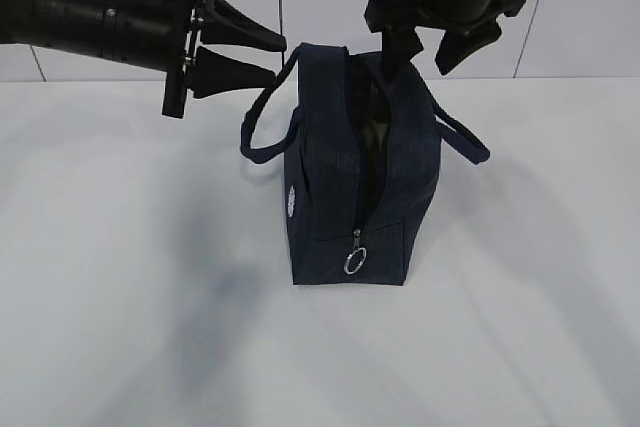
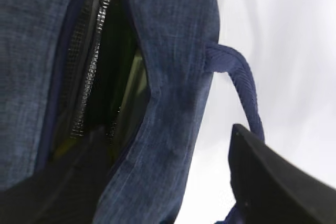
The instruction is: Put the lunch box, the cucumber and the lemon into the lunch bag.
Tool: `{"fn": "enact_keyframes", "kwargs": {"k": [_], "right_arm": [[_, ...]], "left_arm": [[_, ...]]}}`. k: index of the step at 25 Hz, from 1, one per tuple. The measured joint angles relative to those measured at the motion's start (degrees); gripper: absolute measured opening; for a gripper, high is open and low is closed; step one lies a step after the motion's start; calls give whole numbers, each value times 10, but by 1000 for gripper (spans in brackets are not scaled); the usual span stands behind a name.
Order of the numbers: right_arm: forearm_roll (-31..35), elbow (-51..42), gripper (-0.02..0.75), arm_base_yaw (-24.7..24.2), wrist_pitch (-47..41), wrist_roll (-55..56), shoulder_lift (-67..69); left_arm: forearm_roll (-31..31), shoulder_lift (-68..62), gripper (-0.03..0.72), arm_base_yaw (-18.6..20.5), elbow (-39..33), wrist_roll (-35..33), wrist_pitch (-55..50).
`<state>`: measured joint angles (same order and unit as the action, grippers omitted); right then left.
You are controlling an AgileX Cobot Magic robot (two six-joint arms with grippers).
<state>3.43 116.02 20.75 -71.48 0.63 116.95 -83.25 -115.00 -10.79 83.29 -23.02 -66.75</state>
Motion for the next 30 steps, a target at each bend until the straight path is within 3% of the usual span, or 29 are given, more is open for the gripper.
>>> {"fn": "enact_keyframes", "kwargs": {"k": [6,12,18,26,30], "right_arm": [[10,0,539,-1,0,-6,-35],[34,1,539,-1,-1,-29,-69],[40,1,508,0,-3,-37,-103],[43,-75,460,56,-1,-38,-166],[32,-165,459,86,68,-6,-231]], "left_arm": [[27,36,286,0,6,-8,-4],[210,91,274,0,58,9,-15],[434,148,239,0,79,99,-29],[604,222,236,0,80,181,-40],[670,267,235,-5,80,191,-43]]}}
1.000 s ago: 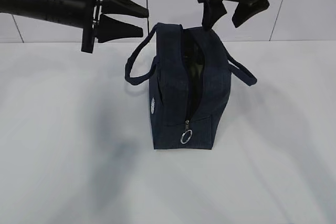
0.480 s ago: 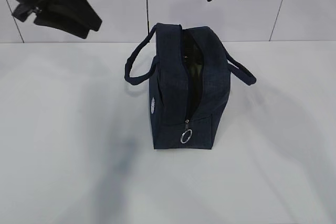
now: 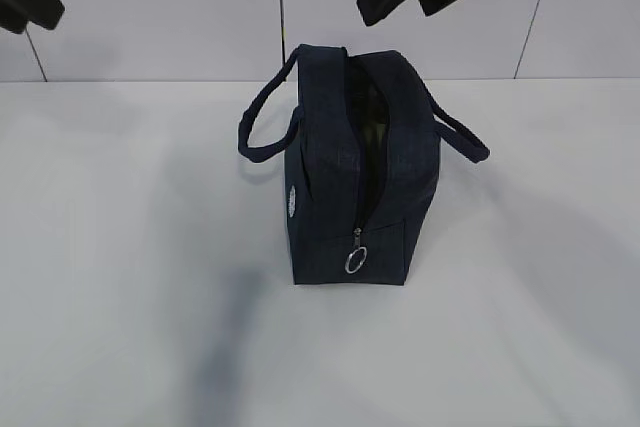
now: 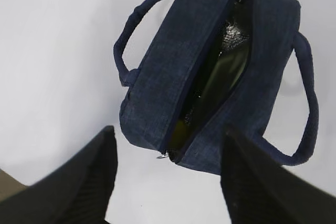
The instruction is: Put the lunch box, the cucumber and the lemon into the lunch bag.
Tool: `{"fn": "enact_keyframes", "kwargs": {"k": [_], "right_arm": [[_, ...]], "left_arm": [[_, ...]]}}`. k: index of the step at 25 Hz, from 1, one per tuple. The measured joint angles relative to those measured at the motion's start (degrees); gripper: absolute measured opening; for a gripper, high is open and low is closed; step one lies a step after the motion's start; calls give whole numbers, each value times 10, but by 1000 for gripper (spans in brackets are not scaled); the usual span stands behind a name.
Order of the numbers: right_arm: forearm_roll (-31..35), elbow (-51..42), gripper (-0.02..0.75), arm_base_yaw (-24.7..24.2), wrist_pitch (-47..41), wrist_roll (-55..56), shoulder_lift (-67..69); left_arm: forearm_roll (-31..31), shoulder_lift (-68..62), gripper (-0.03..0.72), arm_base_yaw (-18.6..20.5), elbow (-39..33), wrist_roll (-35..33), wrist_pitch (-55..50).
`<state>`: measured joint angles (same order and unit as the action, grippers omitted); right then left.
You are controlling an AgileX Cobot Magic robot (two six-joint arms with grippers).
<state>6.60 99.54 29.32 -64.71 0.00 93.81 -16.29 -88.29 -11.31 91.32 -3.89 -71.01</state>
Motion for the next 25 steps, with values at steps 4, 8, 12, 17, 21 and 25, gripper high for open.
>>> {"fn": "enact_keyframes", "kwargs": {"k": [4,8,12,17,21,25], "right_arm": [[-28,-125,456,16,105,32,-75],[-31,-278,456,23,225,38,-148],[-34,-421,456,23,346,38,-219],[-39,-581,456,23,517,0,-300],[-39,-703,456,23,657,-7,-355],[-39,-805,456,23,774,-7,-377]], "left_arm": [[19,32,235,-7,0,2,-4],[16,54,235,-8,0,2,-5],[15,75,235,-8,0,2,-7],[0,90,235,-8,0,2,-9],[-40,101,235,-8,0,2,-9],[-66,102,235,-8,0,2,-9]]}}
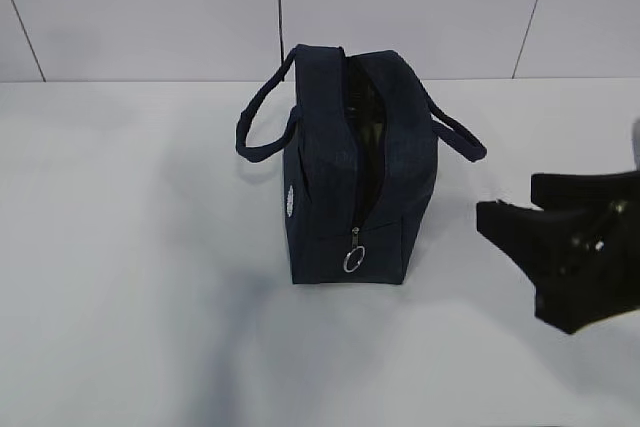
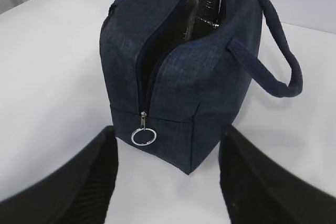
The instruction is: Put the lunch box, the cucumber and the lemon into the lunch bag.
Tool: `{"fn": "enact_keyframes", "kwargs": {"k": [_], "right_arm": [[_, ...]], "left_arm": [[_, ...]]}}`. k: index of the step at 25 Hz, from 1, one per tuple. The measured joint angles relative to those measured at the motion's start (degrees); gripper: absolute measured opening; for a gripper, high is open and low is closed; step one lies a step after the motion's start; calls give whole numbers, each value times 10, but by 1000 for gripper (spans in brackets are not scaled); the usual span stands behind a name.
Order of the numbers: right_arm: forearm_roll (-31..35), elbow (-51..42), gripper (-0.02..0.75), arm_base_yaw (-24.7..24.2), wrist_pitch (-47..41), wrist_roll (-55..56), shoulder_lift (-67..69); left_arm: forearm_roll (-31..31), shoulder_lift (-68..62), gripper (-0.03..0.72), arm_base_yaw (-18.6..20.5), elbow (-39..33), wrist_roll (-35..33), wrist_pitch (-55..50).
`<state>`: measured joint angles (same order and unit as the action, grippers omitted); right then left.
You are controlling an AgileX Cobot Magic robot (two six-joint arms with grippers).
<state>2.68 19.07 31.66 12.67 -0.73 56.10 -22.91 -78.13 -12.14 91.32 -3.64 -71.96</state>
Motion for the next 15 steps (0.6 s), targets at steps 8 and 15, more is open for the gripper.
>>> {"fn": "enact_keyframes", "kwargs": {"k": [8,15], "right_arm": [[-1,-42,456,0,108,71,72],[-148,-42,455,0,220,127,203]], "left_arm": [[-11,0,235,0,0,0,0],[-12,0,235,0,0,0,0]]}}
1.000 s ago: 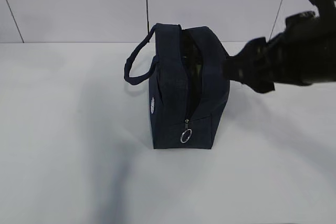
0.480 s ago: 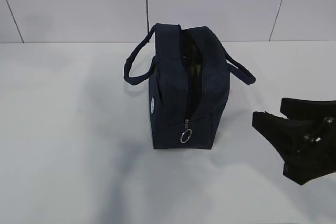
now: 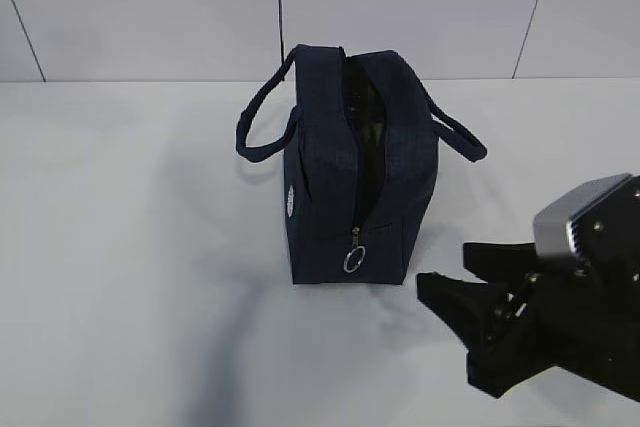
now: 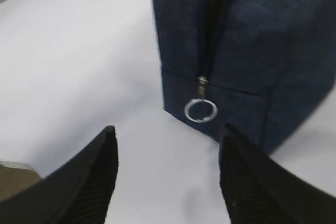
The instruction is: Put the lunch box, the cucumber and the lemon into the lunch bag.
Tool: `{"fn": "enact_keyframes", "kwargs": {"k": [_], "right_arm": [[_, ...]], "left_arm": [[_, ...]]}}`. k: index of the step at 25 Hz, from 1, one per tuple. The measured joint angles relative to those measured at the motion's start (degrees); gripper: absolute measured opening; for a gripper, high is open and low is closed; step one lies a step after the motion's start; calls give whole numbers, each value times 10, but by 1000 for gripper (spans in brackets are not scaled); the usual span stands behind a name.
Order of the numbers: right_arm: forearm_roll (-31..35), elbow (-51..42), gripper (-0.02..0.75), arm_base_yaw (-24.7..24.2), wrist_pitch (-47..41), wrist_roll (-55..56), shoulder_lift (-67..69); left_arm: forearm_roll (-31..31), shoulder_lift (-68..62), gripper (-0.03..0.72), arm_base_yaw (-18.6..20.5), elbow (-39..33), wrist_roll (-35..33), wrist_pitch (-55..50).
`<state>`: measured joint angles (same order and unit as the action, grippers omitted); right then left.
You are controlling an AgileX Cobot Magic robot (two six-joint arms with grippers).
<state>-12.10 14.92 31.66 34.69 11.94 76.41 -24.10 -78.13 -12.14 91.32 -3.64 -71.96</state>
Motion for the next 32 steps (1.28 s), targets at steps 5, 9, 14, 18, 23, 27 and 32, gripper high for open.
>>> {"fn": "enact_keyframes", "kwargs": {"k": [5,9,14,18,23,27,32], "right_arm": [[-47,0,456,0,164,3,112],[-47,3,456,0,263,2,202],[-44,13,455,0,300,-22,286],[-33,22,455,0,303,-24,297],[18,50,455,0,307,-26,299],[40,70,455,0,309,-26,323],[26,77,455,0,309,-26,348]], "left_arm": [[0,0,235,0,0,0,0],[0,0,235,0,0,0,0],[0,0,235,0,0,0,0],[0,0,235,0,0,0,0],[0,0,235,0,0,0,0],[0,0,235,0,0,0,0],[0,0,235,0,0,0,0]]}}
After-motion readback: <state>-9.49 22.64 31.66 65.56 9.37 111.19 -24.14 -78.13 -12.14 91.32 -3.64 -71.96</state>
